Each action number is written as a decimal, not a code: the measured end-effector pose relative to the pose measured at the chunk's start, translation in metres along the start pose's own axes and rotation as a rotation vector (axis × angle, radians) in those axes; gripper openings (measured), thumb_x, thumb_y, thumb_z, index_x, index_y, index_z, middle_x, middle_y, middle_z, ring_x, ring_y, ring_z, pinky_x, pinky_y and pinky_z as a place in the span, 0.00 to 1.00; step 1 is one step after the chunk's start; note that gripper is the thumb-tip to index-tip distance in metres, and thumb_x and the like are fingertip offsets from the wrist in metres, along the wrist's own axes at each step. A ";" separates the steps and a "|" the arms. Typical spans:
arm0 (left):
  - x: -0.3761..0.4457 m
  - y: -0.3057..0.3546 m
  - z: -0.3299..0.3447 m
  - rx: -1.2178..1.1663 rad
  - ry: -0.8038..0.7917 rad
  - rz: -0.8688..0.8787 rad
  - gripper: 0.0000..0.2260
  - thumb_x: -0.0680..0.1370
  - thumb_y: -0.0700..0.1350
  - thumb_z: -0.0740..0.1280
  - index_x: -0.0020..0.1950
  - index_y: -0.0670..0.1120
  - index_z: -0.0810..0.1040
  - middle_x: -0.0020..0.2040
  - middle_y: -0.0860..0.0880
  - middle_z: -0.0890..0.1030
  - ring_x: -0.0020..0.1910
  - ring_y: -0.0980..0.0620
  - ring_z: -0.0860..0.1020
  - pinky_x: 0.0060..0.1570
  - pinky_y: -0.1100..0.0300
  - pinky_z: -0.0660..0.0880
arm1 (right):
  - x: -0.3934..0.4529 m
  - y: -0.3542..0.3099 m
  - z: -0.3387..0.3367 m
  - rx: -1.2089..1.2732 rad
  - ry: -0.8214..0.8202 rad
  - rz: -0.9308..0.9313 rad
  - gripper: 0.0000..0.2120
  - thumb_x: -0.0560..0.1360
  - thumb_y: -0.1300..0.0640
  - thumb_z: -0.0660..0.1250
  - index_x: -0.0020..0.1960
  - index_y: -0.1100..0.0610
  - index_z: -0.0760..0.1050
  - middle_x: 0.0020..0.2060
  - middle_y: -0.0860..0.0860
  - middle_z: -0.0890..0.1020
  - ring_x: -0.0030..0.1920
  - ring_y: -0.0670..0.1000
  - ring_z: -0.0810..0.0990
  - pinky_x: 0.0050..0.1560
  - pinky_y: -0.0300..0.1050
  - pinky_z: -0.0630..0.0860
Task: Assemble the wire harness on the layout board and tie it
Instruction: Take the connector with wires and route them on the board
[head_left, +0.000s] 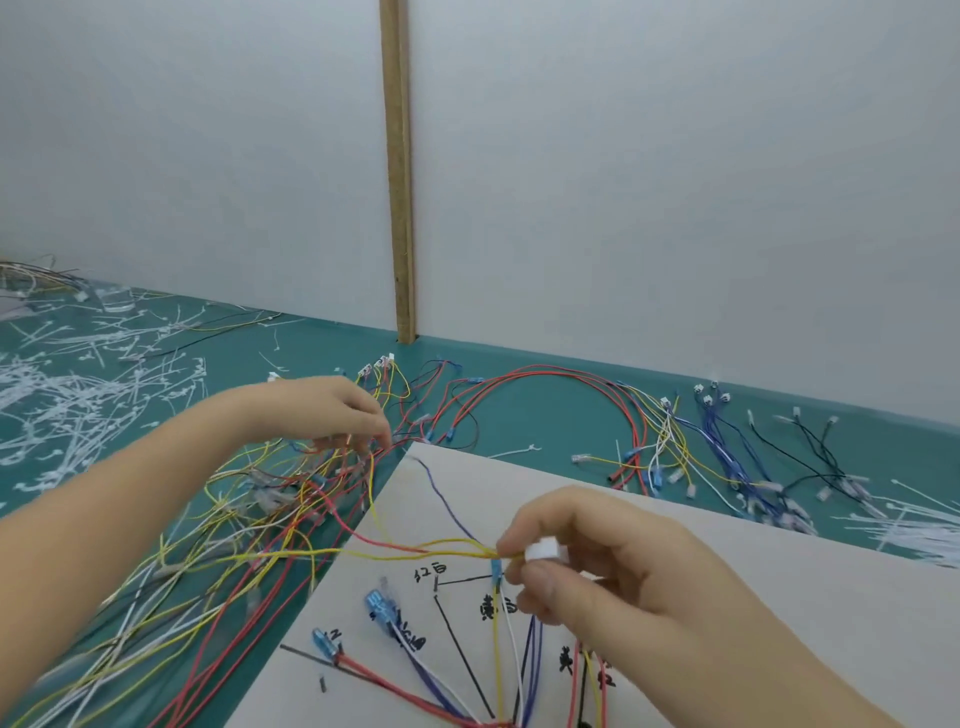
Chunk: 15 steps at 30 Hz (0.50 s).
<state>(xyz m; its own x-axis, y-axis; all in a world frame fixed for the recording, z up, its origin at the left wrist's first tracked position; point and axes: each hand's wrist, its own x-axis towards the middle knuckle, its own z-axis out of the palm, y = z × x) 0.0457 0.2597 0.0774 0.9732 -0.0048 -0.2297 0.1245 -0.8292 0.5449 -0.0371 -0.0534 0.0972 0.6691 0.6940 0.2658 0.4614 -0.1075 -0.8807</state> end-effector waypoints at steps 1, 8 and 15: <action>-0.003 0.002 0.001 -0.065 -0.113 -0.023 0.11 0.79 0.49 0.61 0.42 0.52 0.82 0.32 0.58 0.79 0.32 0.58 0.73 0.34 0.67 0.72 | -0.002 -0.002 0.000 0.018 -0.006 -0.022 0.07 0.69 0.48 0.64 0.45 0.38 0.76 0.34 0.41 0.78 0.42 0.48 0.81 0.49 0.44 0.77; 0.011 -0.026 0.011 0.152 -0.079 -0.069 0.10 0.79 0.45 0.61 0.45 0.51 0.81 0.47 0.51 0.81 0.47 0.52 0.77 0.50 0.62 0.73 | -0.010 -0.001 0.024 -0.168 -0.131 -0.205 0.10 0.74 0.48 0.65 0.40 0.31 0.75 0.38 0.37 0.80 0.36 0.42 0.80 0.39 0.32 0.76; 0.019 -0.064 0.025 0.079 0.059 0.121 0.10 0.76 0.37 0.65 0.44 0.53 0.76 0.56 0.50 0.76 0.62 0.52 0.71 0.61 0.61 0.65 | -0.030 -0.003 -0.009 -0.071 0.000 -0.278 0.17 0.69 0.63 0.68 0.35 0.39 0.81 0.31 0.39 0.82 0.31 0.39 0.80 0.32 0.33 0.77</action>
<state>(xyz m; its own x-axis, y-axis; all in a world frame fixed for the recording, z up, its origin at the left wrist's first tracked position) 0.0516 0.2981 0.0178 0.9902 -0.0768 -0.1168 -0.0081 -0.8657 0.5005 -0.0532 -0.0801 0.0952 0.5112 0.7036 0.4936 0.6669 0.0375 -0.7442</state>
